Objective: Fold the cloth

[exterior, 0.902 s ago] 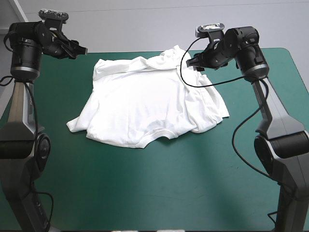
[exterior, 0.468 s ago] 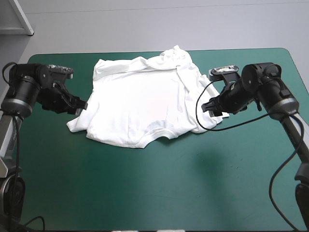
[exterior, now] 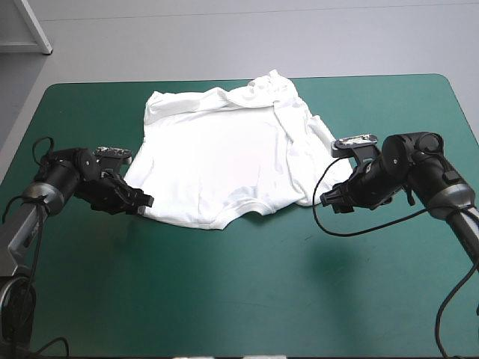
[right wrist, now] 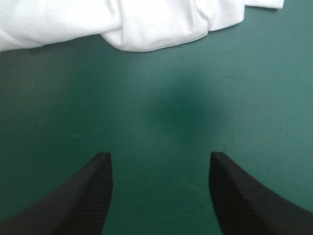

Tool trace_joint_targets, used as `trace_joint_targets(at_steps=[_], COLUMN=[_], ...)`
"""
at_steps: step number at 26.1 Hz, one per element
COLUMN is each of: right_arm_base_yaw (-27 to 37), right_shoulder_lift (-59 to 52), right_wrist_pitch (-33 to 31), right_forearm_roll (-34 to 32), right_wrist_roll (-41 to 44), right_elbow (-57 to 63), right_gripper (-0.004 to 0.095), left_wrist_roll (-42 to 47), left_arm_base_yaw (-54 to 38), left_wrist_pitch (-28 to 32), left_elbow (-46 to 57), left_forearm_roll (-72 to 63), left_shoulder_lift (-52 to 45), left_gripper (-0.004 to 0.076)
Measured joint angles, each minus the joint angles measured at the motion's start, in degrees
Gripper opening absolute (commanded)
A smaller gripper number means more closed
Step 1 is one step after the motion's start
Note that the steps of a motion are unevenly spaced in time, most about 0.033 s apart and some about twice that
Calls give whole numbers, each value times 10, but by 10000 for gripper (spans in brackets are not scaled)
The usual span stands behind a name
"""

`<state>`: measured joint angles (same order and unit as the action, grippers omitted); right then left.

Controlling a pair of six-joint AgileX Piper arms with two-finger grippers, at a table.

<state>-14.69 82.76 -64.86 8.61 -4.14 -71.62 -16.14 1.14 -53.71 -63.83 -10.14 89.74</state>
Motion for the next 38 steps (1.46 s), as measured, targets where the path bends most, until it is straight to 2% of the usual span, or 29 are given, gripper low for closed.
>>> trace_joint_targets(at_steps=[4,7,10,19,28,31,33,35,37,38], right_arm_base_yaw=[0,0,0,0,0,0,1,1,1,-1], right_shoulder_lift=[-1,-2,-2,24,125,184,201,211,214,214], right_wrist_pitch=[9,23,43,144,208,228,239,247,255,259], right_forearm_roll=[1,1,1,1,3,34,63,84,91,93], right_wrist_roll=[0,0,0,4,25,22,2,-18,-25,-27], right_elbow=[9,10,10,10,10,10,3,-1,-3,-3], right_gripper=[553,553,553,553,553,551,465,181,-13,-15], left_wrist_roll=[-27,-46,-52,-56,-56,-56,-56,-56,-56,-56], left_arm_base_yaw=[0,0,0,0,0,0,0,0,0,0], left_wrist_pitch=[28,45,55,80,92,92,92,92,92,94], left_elbow=[4,4,4,4,4,4,4,4,4,4], left_forearm_roll=[-29,-58,-66,-69,-72,-73,-73,-73,-73,-73], left_shoulder_lift=[31,53,65,76,77,77,78,78,78,78], left_gripper=[433,400,323,22,19,19,19,19,19,19])
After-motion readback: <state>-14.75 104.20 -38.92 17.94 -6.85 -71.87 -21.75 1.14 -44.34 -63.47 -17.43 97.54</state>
